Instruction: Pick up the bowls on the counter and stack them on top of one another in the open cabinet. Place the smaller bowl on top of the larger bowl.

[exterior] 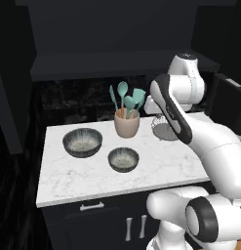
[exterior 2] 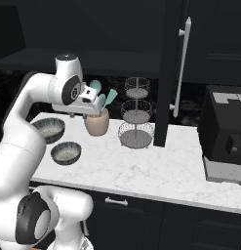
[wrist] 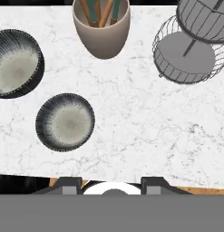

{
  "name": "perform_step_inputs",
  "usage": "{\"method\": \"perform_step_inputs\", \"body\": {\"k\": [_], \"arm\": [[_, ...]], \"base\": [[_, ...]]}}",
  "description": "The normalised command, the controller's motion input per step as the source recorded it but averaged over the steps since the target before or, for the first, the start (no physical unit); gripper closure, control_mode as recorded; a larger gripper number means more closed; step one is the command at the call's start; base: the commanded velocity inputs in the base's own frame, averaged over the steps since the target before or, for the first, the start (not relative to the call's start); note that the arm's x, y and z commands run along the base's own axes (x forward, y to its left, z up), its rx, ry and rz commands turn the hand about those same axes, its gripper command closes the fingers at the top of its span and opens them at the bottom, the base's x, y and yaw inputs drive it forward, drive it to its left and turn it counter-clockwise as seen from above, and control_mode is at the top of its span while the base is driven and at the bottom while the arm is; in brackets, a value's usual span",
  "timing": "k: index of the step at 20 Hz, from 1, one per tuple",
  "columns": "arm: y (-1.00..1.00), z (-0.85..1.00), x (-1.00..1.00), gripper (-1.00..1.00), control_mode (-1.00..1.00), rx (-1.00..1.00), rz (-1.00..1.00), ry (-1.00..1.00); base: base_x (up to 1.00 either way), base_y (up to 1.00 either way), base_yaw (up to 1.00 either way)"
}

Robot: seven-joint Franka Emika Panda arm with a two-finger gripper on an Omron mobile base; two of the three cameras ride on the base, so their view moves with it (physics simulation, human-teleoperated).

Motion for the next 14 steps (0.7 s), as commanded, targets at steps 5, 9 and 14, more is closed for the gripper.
{"method": "perform_step_inputs", "body": {"k": [5, 9, 14], "arm": [[0.16, -0.22, -0.3, -1.0, -1.0, -0.02, -0.01, 0.06], [0.98, -0.98, -0.03, -1.0, -1.0, -0.06, 0.03, 0.23], [0.78, -0.76, -0.01, -1.0, -1.0, -0.1, 0.02, 0.03]], "base": [[0.0, 0.0, 0.0], [0.0, 0.0, 0.0], [0.0, 0.0, 0.0]]}}
